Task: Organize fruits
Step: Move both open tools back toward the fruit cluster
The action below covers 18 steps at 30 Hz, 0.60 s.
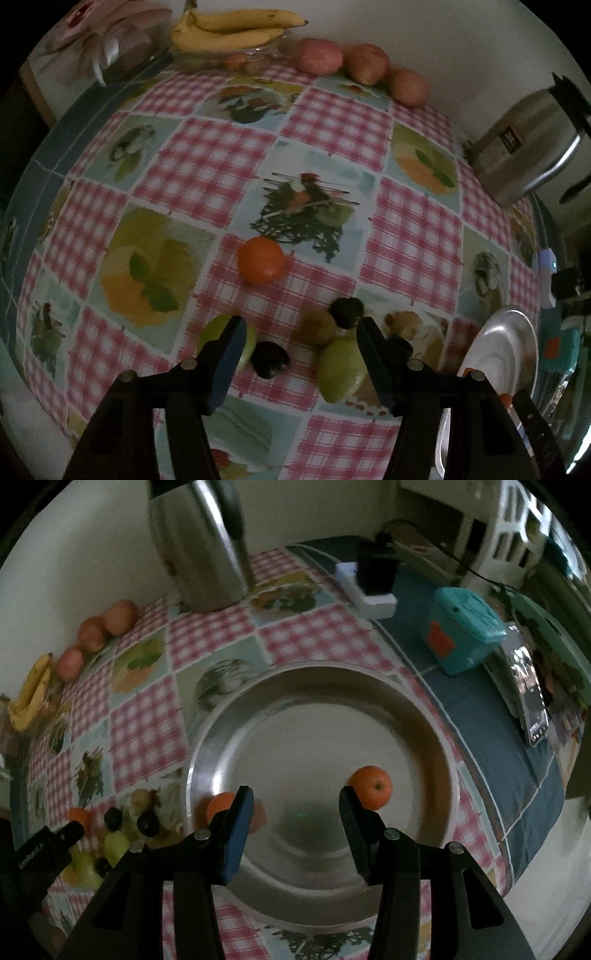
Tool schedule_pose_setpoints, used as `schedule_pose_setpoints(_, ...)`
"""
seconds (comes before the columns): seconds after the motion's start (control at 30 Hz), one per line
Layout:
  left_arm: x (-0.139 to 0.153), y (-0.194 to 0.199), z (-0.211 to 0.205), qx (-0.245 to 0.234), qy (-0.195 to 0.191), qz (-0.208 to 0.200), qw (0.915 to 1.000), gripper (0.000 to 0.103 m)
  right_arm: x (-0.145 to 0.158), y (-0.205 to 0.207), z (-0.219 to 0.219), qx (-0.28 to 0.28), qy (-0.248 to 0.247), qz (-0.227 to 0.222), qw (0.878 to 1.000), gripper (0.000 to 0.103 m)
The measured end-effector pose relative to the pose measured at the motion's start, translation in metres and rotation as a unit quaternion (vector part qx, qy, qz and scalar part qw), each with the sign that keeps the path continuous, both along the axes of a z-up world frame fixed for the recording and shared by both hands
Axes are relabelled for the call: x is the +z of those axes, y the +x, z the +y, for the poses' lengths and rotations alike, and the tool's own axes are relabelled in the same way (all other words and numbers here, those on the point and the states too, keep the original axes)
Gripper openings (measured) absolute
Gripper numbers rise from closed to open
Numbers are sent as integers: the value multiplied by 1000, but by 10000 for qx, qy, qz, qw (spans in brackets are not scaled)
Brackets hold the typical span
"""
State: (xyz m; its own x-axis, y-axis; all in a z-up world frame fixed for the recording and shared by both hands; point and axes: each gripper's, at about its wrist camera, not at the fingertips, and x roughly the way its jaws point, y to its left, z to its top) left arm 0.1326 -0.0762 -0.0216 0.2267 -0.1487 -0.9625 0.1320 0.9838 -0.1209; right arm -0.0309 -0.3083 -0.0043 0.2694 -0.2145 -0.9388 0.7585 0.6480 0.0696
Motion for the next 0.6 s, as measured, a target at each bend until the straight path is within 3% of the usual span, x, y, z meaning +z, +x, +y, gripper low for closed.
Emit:
schedule_pose_setpoints(0.5,-4,1,3,91,-50,122,9999,69,-4,22,28,507,-156,194,9984,49)
schedule_pose_setpoints(0.6,-6,1,4,127,-31,145,9998,77,-6,23,28,518,-138,221,9983,50)
